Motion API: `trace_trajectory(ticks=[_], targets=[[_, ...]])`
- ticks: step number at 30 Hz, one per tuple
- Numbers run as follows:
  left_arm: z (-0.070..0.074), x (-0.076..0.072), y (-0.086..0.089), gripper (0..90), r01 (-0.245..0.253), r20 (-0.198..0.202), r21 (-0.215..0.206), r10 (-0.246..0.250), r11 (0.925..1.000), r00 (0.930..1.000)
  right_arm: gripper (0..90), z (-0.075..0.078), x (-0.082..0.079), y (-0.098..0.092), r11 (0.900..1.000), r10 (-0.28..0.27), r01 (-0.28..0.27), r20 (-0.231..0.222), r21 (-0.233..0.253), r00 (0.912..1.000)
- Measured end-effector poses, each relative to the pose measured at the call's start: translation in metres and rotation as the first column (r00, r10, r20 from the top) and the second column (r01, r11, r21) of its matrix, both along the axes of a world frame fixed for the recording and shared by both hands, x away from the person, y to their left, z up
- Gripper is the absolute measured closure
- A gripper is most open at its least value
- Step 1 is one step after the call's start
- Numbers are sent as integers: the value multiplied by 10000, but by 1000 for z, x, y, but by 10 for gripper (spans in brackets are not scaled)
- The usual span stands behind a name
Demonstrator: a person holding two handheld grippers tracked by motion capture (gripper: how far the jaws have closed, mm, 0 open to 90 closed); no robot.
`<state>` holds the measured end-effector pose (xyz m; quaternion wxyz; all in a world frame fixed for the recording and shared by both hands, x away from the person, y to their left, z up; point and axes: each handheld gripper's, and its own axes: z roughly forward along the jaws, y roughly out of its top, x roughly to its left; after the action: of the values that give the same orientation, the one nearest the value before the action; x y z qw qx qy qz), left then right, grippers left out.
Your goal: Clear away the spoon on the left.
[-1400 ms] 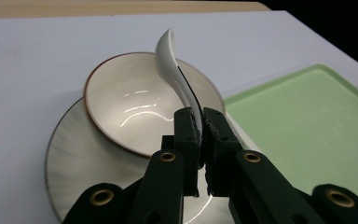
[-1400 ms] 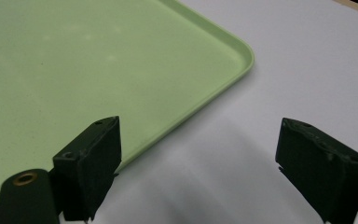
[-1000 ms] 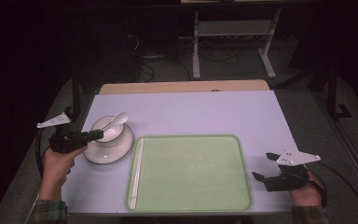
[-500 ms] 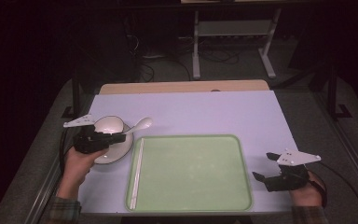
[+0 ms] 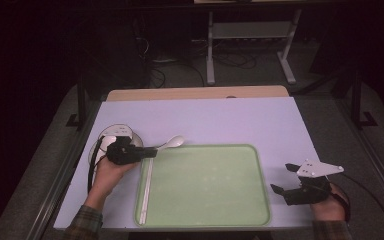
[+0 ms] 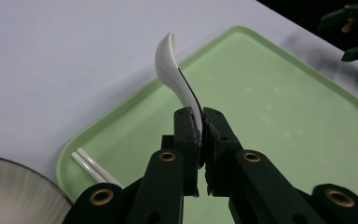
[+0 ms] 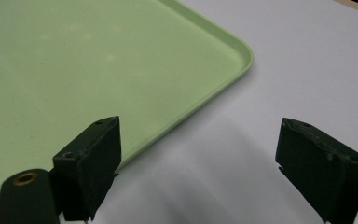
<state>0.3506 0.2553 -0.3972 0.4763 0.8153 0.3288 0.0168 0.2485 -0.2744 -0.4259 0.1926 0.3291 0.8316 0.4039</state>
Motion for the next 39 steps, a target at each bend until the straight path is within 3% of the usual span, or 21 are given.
trace_trajectory(ticks=[7, 12, 20, 25, 34, 38, 39], targets=[[-14, 11, -12, 847, 157, -331, 323, -146, 9994, 9993, 133, 0, 0, 0, 10000, -1, 1, 1, -17, 10000], [-19, 17, -16, 844, 271, -502, 133, -264, 9995, 9984, 133, 0, 0, 0, 10000, -27, 27, 8, -4, 10000], [-22, 19, -19, 780, -547, -296, 732, 570, 9958, 9979, 133, 0, 0, 1, 10000, -3, 3, -9, -28, 10000], [-25, 23, -26, 711, -1171, -284, 1276, 1217, 9849, 9922, 132, 0, 0, 0, 10000, -26, 26, -16, -22, 10000], [-32, 28, -41, 618, -1546, -264, 2082, 1635, 9658, 9862, 133, -1, 0, 0, 10000, -6, 6, -29, -23, 10000], [-37, 31, -46, 568, -1627, -272, 2532, 1751, 9536, 9842, 133, -1, 0, 0, 10000, -23, 23, -44, -4, 10000], [-38, 31, -47, 563, -1630, -190, 2745, 1748, 9477, 9844, 133, -1, 0, 0, 10000, -18, 18, -45, -6, 10000]])
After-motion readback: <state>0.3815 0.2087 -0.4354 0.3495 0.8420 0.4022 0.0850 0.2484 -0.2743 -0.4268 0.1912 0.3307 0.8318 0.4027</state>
